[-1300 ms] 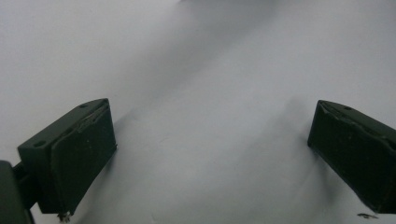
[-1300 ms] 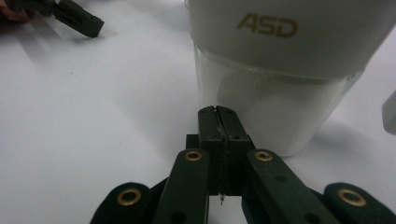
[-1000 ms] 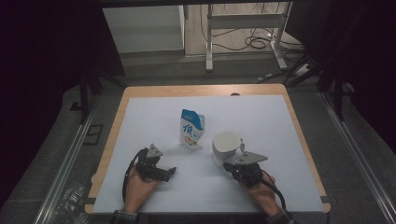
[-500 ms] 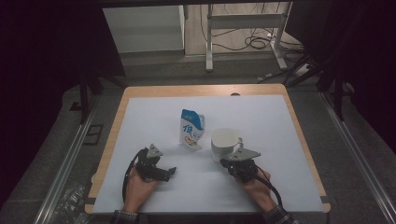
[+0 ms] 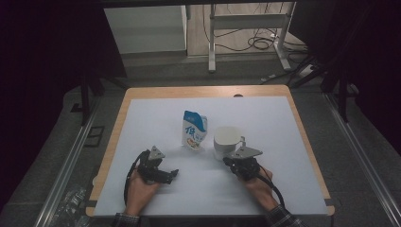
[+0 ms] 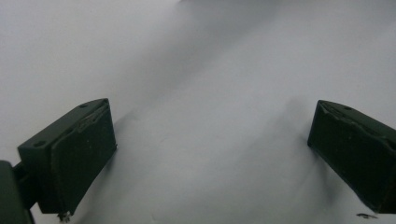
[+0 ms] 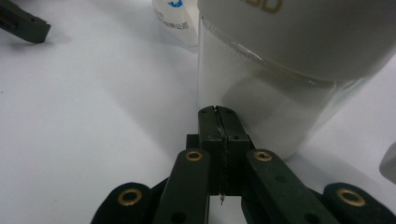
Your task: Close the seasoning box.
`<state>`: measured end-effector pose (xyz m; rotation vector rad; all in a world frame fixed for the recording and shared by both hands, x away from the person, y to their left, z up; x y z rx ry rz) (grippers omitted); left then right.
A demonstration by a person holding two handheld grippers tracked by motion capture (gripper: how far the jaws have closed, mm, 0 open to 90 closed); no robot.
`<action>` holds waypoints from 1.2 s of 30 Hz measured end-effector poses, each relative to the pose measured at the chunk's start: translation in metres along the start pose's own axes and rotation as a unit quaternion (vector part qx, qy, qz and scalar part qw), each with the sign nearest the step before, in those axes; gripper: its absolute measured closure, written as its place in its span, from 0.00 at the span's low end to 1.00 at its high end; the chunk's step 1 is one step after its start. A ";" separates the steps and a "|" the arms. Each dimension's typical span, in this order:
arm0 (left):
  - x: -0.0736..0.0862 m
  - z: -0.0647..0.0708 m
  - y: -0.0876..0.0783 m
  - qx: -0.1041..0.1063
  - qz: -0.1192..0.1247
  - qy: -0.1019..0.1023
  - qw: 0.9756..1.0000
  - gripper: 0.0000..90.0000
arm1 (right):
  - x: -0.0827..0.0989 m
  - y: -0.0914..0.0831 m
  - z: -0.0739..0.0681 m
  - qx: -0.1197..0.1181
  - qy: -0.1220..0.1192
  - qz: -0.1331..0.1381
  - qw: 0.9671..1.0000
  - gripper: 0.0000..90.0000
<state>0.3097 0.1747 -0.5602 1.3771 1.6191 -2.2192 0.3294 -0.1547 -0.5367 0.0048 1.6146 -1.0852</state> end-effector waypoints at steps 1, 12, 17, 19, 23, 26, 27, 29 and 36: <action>0.000 0.000 0.000 0.000 0.000 0.000 1.000 0.01 | 0.000 0.000 0.001 0.000 0.003 0.000 1.000 0.99; 0.000 0.000 0.000 0.000 0.000 0.000 1.000 0.01 | -0.003 0.005 0.007 -0.004 0.017 0.002 1.000 0.99; 0.000 0.000 0.000 0.000 0.000 0.000 1.000 0.01 | -0.005 0.006 0.009 -0.003 0.022 0.000 1.000 0.99; 0.000 0.000 0.000 0.000 0.000 0.000 1.000 0.01 | -0.005 0.007 0.010 -0.002 0.023 0.000 1.000 0.99; 0.000 0.000 0.000 0.000 0.000 0.000 1.000 0.01 | -0.011 0.010 0.011 0.005 0.022 -0.015 1.000 0.99; 0.000 0.000 0.000 0.000 0.000 0.000 1.000 0.01 | -0.014 0.014 0.012 0.007 0.020 -0.016 1.000 0.99; 0.000 0.000 0.000 0.000 0.000 -0.001 1.000 0.01 | -0.015 0.014 0.012 0.007 0.020 -0.017 1.000 0.99; 0.000 0.000 0.000 0.000 0.000 0.000 1.000 0.01 | -0.016 0.015 0.012 0.009 0.018 -0.019 1.000 0.99; 0.000 0.000 0.000 0.000 0.000 0.000 1.000 0.01 | -0.019 0.017 0.014 0.015 0.024 -0.022 0.999 0.99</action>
Point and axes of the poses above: each handheld gripper's, and its own axes: y roughly forward along the jaws, x roughly out of its underside, z roughly to its right, the point moved 1 cm from there along y, roughly forward along the jaws, and after that the axes turned 1 degree about -z, right-handed, at the moved point
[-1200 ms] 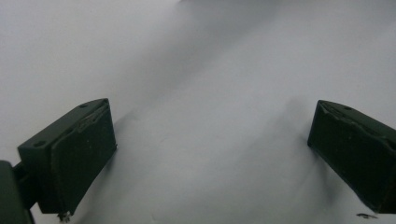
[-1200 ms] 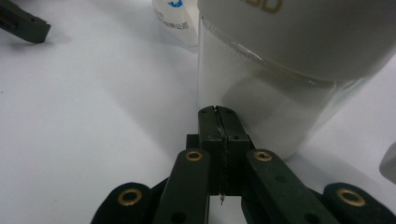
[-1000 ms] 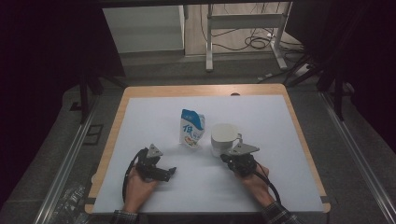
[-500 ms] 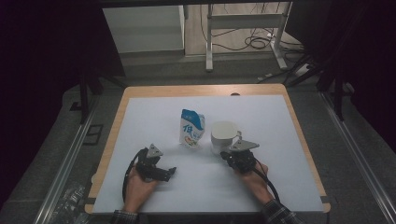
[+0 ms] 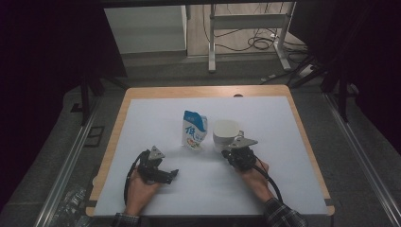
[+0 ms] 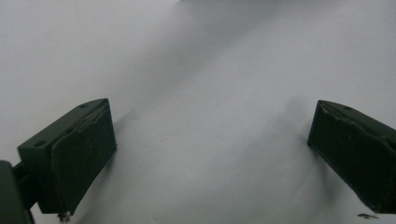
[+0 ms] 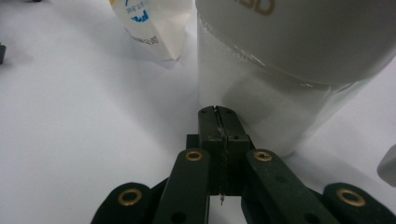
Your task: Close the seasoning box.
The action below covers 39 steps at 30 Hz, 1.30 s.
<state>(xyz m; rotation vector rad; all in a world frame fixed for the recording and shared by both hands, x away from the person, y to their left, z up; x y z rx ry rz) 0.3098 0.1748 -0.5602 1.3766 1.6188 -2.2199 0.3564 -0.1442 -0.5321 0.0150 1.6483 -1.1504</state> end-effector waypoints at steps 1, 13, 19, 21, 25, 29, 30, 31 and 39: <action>0.000 0.000 0.000 0.000 0.000 0.000 1.000 0.01 | 0.000 0.000 0.001 0.002 0.002 0.000 1.000 0.99; 0.000 0.000 0.000 0.000 0.000 0.000 1.000 0.01 | -0.001 0.002 0.006 0.006 0.011 0.005 1.000 0.99; 0.000 0.000 0.000 0.000 0.000 0.000 1.000 0.01 | -0.001 0.005 0.009 0.013 0.014 0.002 1.000 0.99; 0.000 0.000 0.000 0.000 0.000 0.000 1.000 0.01 | -0.001 0.006 0.010 0.014 0.017 0.002 1.000 0.99; 0.000 0.000 0.000 0.000 0.000 0.000 1.000 0.01 | -0.002 0.007 0.011 0.014 0.016 0.004 1.000 0.99; 0.000 0.000 0.000 0.000 0.000 0.000 1.000 0.01 | -0.002 0.009 0.011 0.014 0.017 0.004 1.000 0.99; 0.000 0.000 0.000 0.000 0.000 0.000 1.000 0.01 | -0.002 0.009 0.011 0.012 0.017 0.003 1.000 0.99; 0.000 0.000 0.000 0.000 0.000 0.000 1.000 0.01 | -0.002 0.009 0.011 0.013 0.017 0.002 1.000 0.99; 0.000 0.000 0.000 0.000 0.000 0.000 1.000 0.01 | -0.002 0.007 0.010 0.016 0.016 0.005 1.000 0.95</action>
Point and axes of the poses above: each handheld gripper's, and its own axes: y roughly forward along the jaws, x roughly out of its underside, z roughly to its right, the point moved 1 cm from there along y, roughly forward along the jaws, and after that the axes turned 1 degree about -z, right-handed, at the moved point
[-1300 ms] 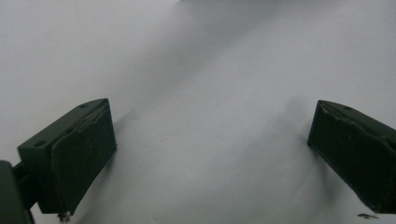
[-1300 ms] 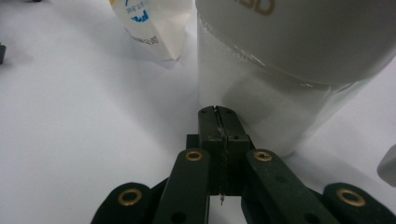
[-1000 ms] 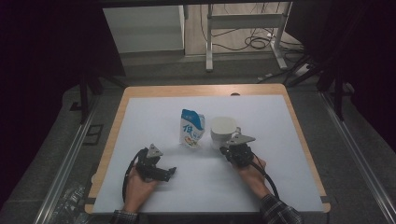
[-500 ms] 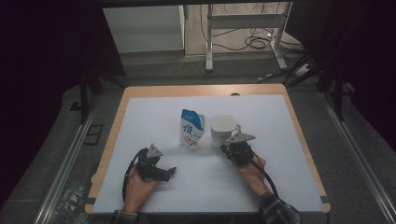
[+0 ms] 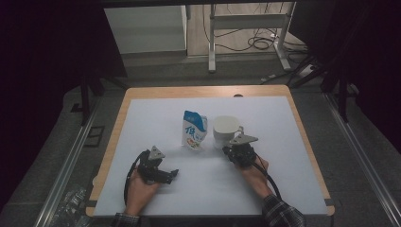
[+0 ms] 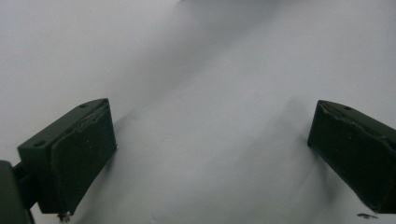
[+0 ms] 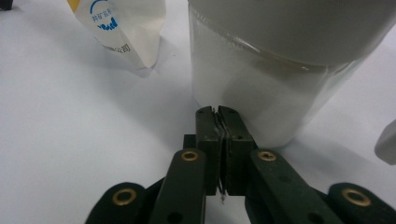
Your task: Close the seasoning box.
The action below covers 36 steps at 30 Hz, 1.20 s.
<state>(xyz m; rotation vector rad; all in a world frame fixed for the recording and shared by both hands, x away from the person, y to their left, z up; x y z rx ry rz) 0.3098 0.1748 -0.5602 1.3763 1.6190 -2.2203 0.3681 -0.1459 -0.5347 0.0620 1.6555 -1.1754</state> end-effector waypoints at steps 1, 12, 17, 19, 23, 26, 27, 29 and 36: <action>0.000 0.000 0.000 0.000 0.000 0.000 1.000 0.01 | 0.000 -0.001 0.000 -0.001 0.000 0.000 1.000 0.94; 0.000 0.000 0.000 0.000 0.000 0.000 1.000 0.01 | 0.000 -0.006 -0.005 -0.004 -0.009 -0.003 1.000 0.81; 0.000 0.000 0.000 0.000 0.000 0.000 1.000 0.01 | -0.001 -0.010 -0.009 -0.008 -0.013 -0.003 1.000 0.72; 0.000 0.000 0.000 0.000 0.000 0.000 1.000 0.01 | -0.001 -0.011 -0.009 -0.008 -0.016 -0.006 1.000 0.69; 0.000 0.000 0.000 0.000 0.000 0.000 1.000 0.01 | -0.001 -0.014 -0.011 -0.006 -0.019 -0.010 1.000 0.60; 0.000 0.000 0.000 0.000 0.000 0.000 1.000 0.01 | -0.002 -0.018 -0.011 -0.004 -0.019 -0.012 1.000 0.53; 0.000 0.000 0.000 0.000 0.000 0.000 1.000 0.01 | -0.002 -0.019 -0.011 -0.005 -0.019 -0.013 1.000 0.52; 0.000 0.000 0.000 0.000 0.000 0.000 1.000 0.01 | -0.003 -0.022 -0.011 -0.005 -0.018 -0.018 1.000 0.48; 0.000 0.000 0.000 0.000 0.000 0.000 1.000 0.01 | -0.006 -0.036 -0.012 -0.010 -0.024 -0.010 1.000 0.39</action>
Point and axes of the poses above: each handheld gripper's, and its own axes: y roughly forward along the jaws, x roughly out of its underside, z roughly to its right, the point moved 1 cm from there along y, roughly forward along the jaws, and after that the axes turned 1 degree about -z, right-handed, at the moved point
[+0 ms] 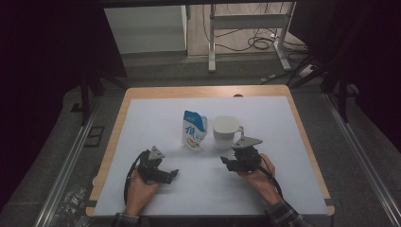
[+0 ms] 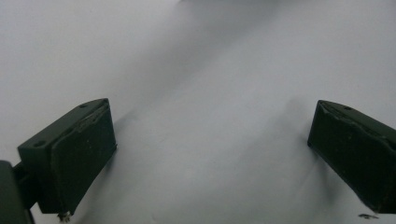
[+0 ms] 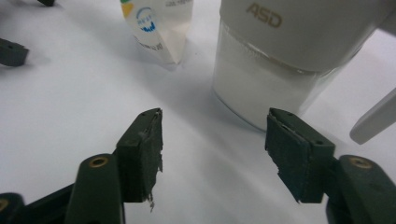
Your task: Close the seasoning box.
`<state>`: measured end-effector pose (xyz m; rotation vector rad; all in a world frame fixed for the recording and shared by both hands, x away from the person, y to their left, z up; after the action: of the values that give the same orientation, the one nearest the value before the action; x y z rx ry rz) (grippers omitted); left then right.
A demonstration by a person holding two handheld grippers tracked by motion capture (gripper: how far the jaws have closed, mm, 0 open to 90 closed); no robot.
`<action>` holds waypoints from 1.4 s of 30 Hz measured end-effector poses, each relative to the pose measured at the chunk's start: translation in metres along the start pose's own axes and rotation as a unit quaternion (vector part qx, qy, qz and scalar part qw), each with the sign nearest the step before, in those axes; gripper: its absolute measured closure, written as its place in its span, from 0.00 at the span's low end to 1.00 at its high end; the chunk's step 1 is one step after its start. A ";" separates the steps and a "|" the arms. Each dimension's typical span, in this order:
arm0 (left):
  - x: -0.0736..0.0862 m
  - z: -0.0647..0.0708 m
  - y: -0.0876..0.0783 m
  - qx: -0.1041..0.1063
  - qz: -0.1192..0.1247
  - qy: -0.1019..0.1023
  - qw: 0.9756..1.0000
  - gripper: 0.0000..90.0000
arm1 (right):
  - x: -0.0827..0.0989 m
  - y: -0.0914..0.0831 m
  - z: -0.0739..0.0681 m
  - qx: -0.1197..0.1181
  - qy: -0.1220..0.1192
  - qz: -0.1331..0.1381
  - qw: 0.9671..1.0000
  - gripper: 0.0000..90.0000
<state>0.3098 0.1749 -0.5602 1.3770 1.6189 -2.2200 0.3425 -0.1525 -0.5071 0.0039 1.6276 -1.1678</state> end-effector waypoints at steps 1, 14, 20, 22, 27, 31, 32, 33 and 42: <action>0.000 0.000 0.000 0.000 0.000 0.000 1.000 0.01 | 0.000 -0.002 0.000 -0.003 0.000 0.003 1.000 0.37; 0.000 0.000 0.000 0.000 0.000 0.000 1.000 0.01 | 0.007 -0.024 0.005 -0.001 -0.005 -0.005 1.000 0.27; 0.000 0.000 0.000 0.000 0.000 0.000 1.000 0.01 | 0.013 -0.034 0.011 0.002 -0.006 -0.015 1.000 0.22; 0.000 0.000 0.000 0.000 0.000 0.000 1.000 0.01 | 0.015 -0.037 0.013 0.003 -0.003 -0.019 1.000 0.21; 0.000 0.000 0.000 0.000 -0.001 0.002 1.000 0.01 | 0.021 -0.046 0.017 0.009 0.000 -0.020 1.000 0.18; 0.000 0.000 0.000 0.000 -0.001 0.001 1.000 0.01 | 0.027 -0.052 0.022 0.020 -0.002 -0.023 1.000 0.15; 0.000 0.000 0.000 0.000 -0.001 0.001 1.000 0.01 | 0.029 -0.054 0.023 0.024 -0.004 -0.027 0.999 0.14; 0.000 0.000 0.000 0.000 -0.001 0.001 1.000 0.01 | 0.032 -0.055 0.024 0.029 -0.002 -0.029 0.999 0.14; 0.000 0.000 0.000 0.000 0.000 0.000 1.000 0.01 | 0.056 -0.060 0.036 0.030 0.023 -0.034 0.999 0.11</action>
<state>0.3098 0.1748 -0.5602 1.3773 1.6187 -2.2194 0.3141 -0.2376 -0.5062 0.0145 1.6443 -1.2766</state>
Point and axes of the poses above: each handheld gripper's, and its own axes: y roughly forward along the jaws, x roughly out of its underside, z roughly to its right, the point moved 1 cm from there along y, roughly forward along the jaws, and after that the axes turned 1 degree about -z, right-handed, at the moved point
